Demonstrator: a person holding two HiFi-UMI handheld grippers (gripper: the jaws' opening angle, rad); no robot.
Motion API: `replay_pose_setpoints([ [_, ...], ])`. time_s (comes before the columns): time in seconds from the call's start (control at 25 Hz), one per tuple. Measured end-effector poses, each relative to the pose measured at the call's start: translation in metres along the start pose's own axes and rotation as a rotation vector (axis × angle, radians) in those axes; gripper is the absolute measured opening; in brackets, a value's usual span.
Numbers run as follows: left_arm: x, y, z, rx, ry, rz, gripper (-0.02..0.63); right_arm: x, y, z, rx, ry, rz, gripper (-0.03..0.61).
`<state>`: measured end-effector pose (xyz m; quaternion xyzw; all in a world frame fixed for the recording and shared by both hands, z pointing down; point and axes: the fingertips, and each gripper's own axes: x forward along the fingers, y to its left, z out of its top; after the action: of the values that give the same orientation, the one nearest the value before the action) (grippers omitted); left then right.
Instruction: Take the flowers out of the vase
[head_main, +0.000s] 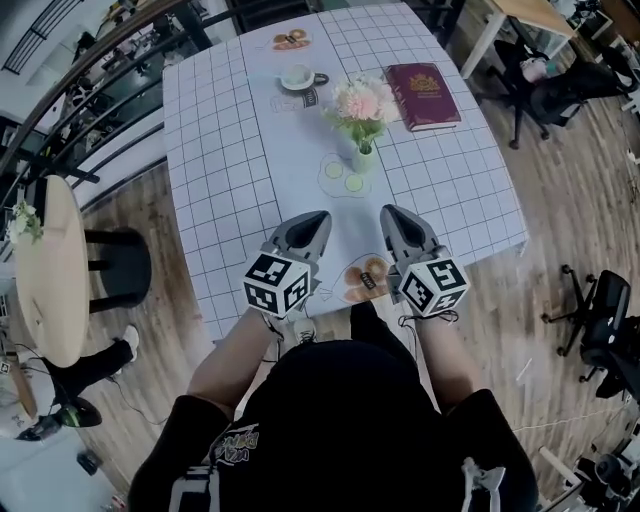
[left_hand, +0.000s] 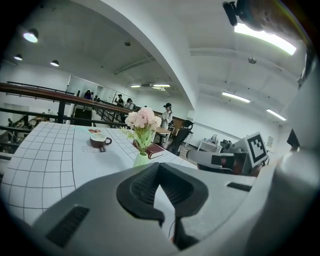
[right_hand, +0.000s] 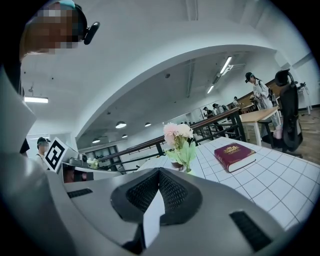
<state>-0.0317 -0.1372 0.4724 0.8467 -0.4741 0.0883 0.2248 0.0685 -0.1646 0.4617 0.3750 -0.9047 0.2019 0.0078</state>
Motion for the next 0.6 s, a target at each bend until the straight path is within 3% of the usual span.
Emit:
replay_pose_setpoints([
  [0.6,0.079,0.033,0.011,-0.009,0.013,0.070,0.008,0.051,-0.063,-0.017,-0.022,0.091,0.057,0.021],
])
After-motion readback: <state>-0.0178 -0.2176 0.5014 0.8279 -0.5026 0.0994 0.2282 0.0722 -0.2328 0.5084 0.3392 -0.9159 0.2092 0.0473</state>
